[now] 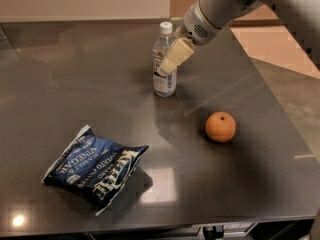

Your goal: Move blue plastic bottle near blue chip bag

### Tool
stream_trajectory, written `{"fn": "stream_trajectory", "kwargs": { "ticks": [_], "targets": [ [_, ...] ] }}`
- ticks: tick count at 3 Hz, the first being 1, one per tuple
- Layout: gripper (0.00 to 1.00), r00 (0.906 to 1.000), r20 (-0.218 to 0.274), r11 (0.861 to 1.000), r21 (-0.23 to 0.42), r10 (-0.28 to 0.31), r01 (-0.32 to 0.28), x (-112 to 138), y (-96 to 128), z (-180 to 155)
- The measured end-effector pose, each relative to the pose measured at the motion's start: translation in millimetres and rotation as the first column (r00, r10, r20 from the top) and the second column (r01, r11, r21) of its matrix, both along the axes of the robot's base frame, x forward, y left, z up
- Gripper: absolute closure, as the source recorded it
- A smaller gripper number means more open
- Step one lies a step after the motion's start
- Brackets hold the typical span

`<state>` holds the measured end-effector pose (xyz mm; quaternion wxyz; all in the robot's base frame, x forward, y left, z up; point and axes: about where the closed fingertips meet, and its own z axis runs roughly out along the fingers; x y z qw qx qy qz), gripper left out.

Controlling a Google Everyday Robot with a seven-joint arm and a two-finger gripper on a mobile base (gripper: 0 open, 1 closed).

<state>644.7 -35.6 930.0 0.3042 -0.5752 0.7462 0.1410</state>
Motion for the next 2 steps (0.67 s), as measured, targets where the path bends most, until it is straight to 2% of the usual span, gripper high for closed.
{"fn": "stream_trajectory", "kwargs": {
  "ticks": [2],
  "targets": [
    [0.62,0.9994,-0.024,0.999,0.028,0.025,-0.025,-16.7,15.8,2.7]
  ]
}}
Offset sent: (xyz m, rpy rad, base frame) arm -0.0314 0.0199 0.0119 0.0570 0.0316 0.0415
